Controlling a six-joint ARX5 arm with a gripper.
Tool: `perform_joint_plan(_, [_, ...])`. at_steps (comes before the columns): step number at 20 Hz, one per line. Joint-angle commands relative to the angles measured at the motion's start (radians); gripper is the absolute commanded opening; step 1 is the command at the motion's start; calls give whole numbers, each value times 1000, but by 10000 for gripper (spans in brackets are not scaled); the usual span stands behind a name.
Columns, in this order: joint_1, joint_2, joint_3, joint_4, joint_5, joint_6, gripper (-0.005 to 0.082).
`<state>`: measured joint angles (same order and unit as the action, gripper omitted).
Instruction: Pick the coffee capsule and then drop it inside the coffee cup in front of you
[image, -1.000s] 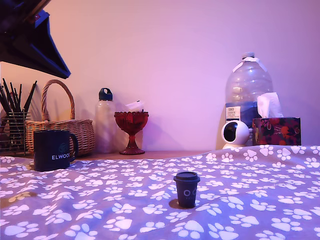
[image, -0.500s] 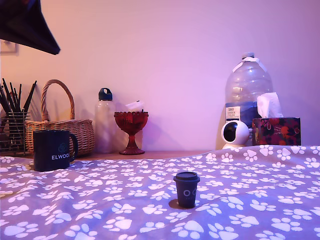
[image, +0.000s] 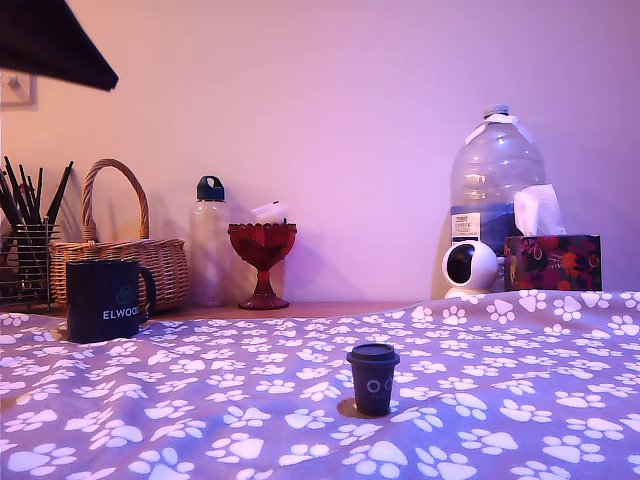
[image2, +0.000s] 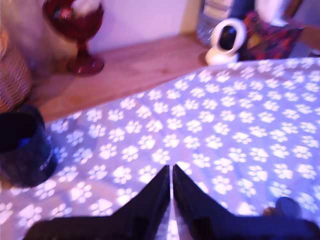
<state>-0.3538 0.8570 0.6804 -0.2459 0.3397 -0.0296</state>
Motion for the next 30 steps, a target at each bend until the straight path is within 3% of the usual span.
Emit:
perform_joint_plan(1, [-4,-36,-44,24,36,5,-1])
perform_joint_plan(7, [-45,-151,-144,43,91,21,-1])
perform_joint_plan(12, [-112,-192,-175,46,95,19,-2])
perform_joint_plan(17, [-195,-191,-185,44,61,18,-2])
perform_joint_plan(21, [-259,-190,-185,29,-10,18,-9])
perform_joint_plan(25, [-313,-190,-186,34,-40,19,-14])
perform_joint_plan(30, [-356,-189,-275,139,-61,10,-17])
